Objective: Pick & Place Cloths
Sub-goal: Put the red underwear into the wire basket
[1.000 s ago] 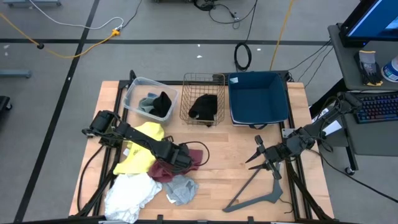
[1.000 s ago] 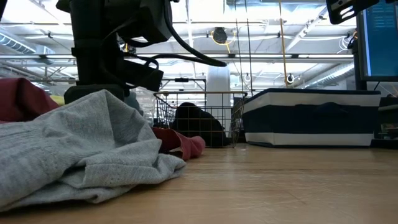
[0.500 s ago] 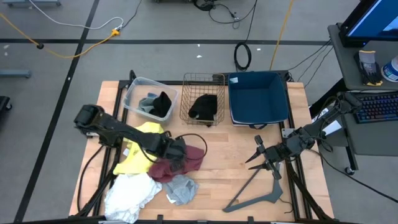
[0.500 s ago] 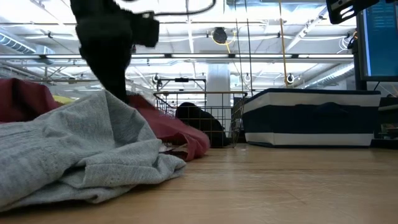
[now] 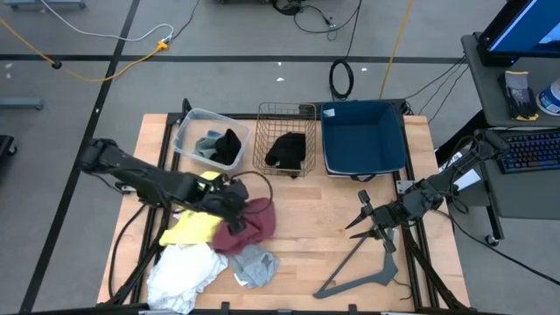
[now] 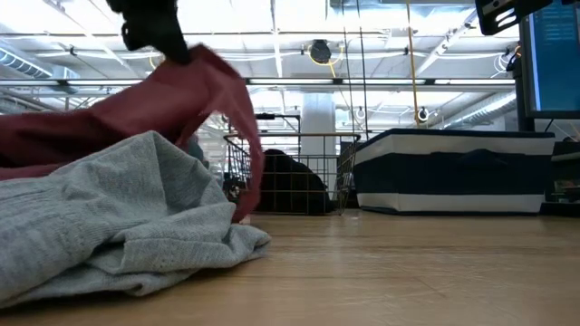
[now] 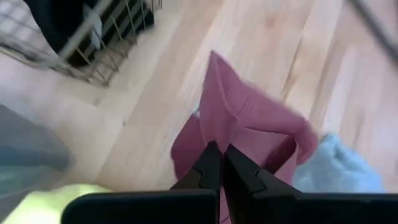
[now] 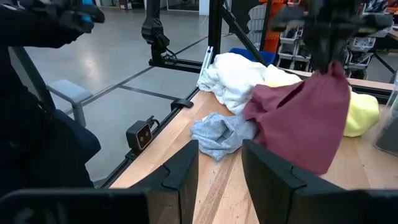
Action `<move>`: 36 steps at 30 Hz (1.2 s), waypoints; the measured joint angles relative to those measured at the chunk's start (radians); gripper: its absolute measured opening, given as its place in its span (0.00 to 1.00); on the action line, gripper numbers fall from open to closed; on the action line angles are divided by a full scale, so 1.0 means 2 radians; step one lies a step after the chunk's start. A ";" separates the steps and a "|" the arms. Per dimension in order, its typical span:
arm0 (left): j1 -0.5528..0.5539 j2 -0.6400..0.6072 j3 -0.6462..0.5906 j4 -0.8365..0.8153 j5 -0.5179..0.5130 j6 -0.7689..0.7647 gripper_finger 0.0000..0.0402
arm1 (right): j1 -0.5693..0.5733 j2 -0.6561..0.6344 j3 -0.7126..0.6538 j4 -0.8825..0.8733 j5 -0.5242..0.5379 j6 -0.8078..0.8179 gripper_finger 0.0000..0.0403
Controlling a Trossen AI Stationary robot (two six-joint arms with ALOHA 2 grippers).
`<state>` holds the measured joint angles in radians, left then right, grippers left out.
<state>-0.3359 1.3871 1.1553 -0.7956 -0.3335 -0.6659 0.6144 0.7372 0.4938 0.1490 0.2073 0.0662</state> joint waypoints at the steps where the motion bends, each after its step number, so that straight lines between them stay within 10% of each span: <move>1: -0.001 -0.008 0.000 0.006 -0.005 0.000 0.00 | 0.000 0.000 0.000 0.000 0.000 0.000 0.28; 19: -0.025 -0.105 0.001 0.177 -0.017 0.076 0.00 | 0.000 0.000 0.000 0.002 0.000 0.000 0.28; 36: -0.030 -0.115 0.001 0.432 0.073 0.234 0.00 | 0.000 0.000 0.000 0.002 0.000 0.000 0.28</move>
<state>-0.3950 1.1568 1.1568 0.0681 -0.1879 -0.1978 0.6144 0.7372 0.4938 0.1532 0.2075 0.0664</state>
